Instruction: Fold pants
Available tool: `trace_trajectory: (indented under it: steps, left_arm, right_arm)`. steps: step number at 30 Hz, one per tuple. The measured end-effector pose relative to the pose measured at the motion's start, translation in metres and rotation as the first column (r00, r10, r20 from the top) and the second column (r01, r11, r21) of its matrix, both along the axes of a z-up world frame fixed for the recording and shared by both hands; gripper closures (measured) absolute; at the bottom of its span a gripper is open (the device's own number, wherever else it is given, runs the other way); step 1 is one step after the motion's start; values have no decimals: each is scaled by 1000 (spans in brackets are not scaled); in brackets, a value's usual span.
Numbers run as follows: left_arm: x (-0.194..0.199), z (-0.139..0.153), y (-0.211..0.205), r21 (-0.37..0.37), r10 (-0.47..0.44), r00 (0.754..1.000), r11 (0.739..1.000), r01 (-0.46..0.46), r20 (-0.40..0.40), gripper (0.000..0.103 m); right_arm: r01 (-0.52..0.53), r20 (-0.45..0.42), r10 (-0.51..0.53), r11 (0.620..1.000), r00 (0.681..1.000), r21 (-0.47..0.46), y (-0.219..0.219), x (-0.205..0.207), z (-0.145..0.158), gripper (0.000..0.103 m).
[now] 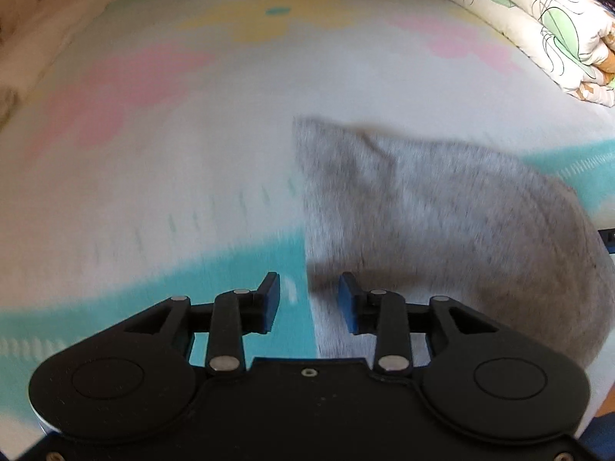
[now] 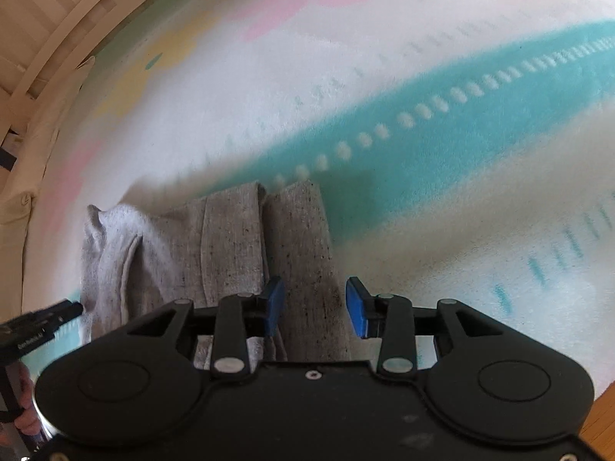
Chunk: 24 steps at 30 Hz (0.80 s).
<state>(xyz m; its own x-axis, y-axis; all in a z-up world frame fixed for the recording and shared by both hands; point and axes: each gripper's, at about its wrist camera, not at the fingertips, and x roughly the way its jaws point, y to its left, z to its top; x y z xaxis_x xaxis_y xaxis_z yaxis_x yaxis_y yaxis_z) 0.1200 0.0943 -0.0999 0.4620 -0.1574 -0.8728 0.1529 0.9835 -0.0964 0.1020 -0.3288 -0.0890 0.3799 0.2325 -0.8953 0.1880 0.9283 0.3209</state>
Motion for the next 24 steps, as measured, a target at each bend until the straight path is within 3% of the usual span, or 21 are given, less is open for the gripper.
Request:
trace_trajectory:
  steps: [2, 6, 9, 10, 12, 13, 14, 15, 16, 17, 20, 24]
  left_arm:
    - [-1, -9, 1, -20, -2, 1000, 1000, 1, -20, 52]
    - [-2, -13, 2, -40, 17, 1000, 999, -16, 23, 42]
    - [6, -17, 5, -116, 26, 1000, 993, -25, 14, 28]
    - [9, -19, 4, -135, 23, 1000, 991, -22, 5, 21]
    - [13, -19, -3, -124, 12, 1000, 992, -13, -6, 19]
    - [14, -18, -7, -113, 4, 1000, 994, -4, -2, 26]
    - [13, -17, -9, -126, -12, 1000, 992, 13, 7, 35]
    - [12, -14, -11, -153, -31, 999, 988, 33, 18, 52]
    - [11, -11, -12, -166, -43, 999, 985, 47, 28, 79]
    - [11, -10, -13, -161, -47, 998, 986, 52, 37, 88]
    - [3, 2, -14, -147, -46, 996, 987, 57, 79, 92]
    - [-9, 21, -21, -124, -75, 983, 988, 96, 165, 93]
  right_arm:
    - [0, -31, 0, 1000, 1000, -3, 2, 3, -11, 63]
    - [-44, -15, 43, 998, 999, -40, 14, 10, -24, 56]
    - [-68, -12, 68, 997, 998, -29, 25, 12, -28, 56]
    - [-75, -14, 74, 997, 997, -29, 29, 15, -30, 56]
    - [-83, -20, 83, 996, 996, -18, 31, 17, -29, 71]
    - [-83, -23, 83, 997, 996, -2, 30, 17, -27, 89]
    - [-77, -27, 77, 997, 997, 11, 32, 18, -25, 90]
    - [-74, -28, 74, 997, 997, 1, 35, 18, -21, 90]
    - [-91, -27, 91, 996, 995, -22, 40, 18, -18, 91]
    - [-111, -28, 110, 993, 994, -50, 46, 18, -17, 91]
    - [-133, -28, 131, 985, 991, -110, 62, 21, -11, 92]
    - [-130, 10, 132, 984, 991, -123, 71, 22, 1, 93]
